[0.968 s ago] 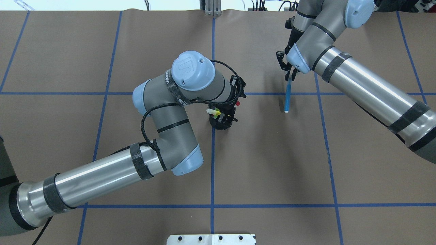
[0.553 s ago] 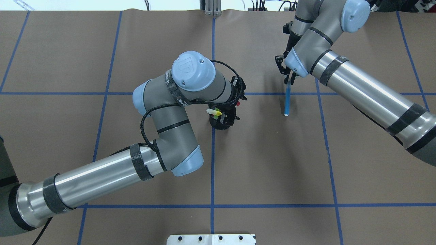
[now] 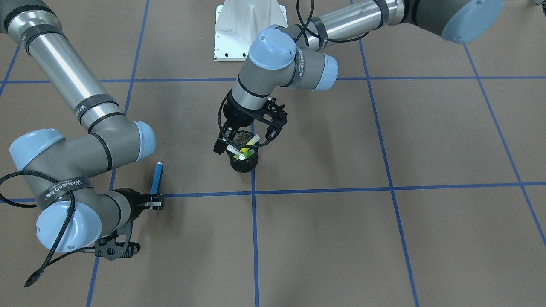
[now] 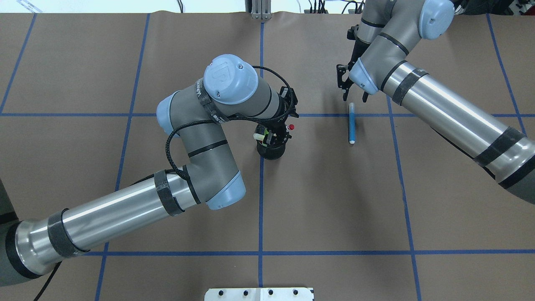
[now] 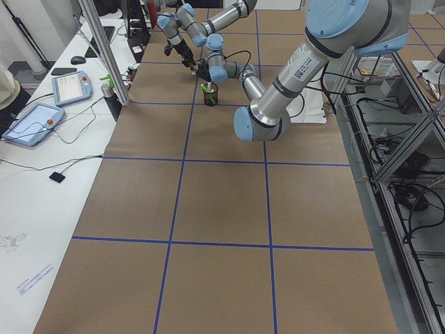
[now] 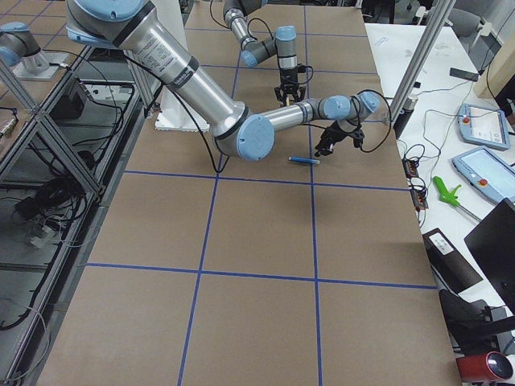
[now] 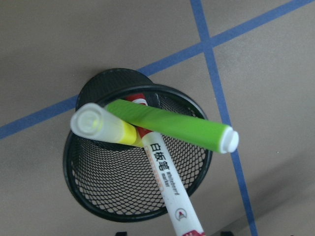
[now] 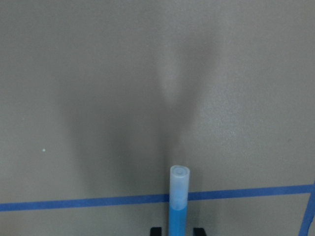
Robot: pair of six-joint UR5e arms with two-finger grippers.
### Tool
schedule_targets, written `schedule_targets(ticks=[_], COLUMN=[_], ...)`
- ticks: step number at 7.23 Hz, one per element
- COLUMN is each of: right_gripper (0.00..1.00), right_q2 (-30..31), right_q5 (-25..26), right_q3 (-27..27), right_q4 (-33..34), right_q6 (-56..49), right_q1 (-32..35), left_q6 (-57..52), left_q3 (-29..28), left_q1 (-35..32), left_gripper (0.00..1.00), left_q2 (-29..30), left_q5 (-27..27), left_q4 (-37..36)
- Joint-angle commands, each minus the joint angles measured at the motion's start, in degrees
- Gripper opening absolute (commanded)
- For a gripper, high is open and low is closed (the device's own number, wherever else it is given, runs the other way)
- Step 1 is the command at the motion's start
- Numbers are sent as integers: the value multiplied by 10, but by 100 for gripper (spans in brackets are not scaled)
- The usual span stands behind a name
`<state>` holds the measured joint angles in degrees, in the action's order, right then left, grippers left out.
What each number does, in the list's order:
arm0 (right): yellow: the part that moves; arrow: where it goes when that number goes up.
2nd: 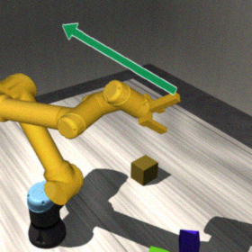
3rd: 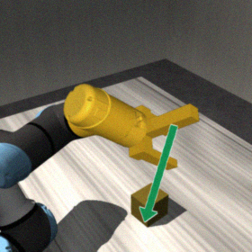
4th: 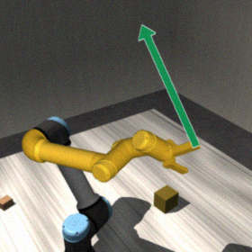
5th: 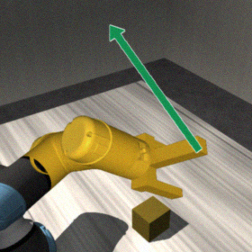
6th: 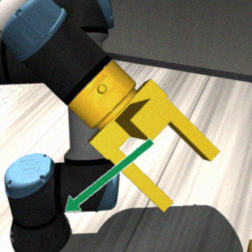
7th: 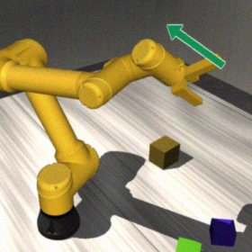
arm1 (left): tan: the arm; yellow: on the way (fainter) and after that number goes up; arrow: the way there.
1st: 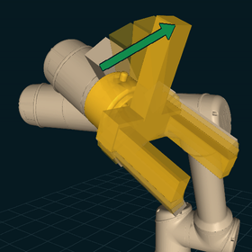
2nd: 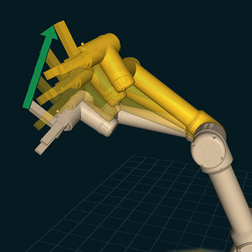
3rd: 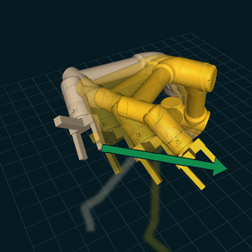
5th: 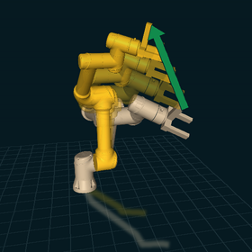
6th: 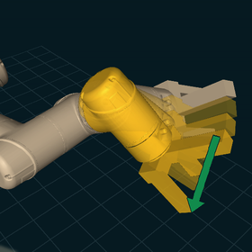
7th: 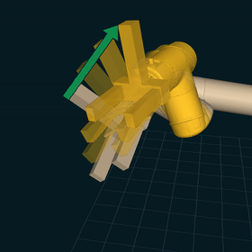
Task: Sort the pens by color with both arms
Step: 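Grasp the red-capped whiteboard marker with the left gripper while right arm withdraws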
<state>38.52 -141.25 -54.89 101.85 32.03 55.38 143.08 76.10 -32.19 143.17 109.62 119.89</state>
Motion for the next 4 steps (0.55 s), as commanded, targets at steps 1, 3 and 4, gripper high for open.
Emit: schedule_targets(ticks=[1,3,4], right_gripper=[98,99,99], right_q2=[21,108,129], right_q5=[0,13,10], right_q3=[-30,-97,-140], right_q4=[5,4,8], right_q6=[1,11,13], right_q1=[52,129,163], left_q6=[-3,-2,-2], left_q3=[0,1,1], left_q1=[-2,-1,0], left_gripper=[61,48,42], left_q2=[-7,-7,-7], left_q5=[1,1,1], left_q4=[1,0,0])
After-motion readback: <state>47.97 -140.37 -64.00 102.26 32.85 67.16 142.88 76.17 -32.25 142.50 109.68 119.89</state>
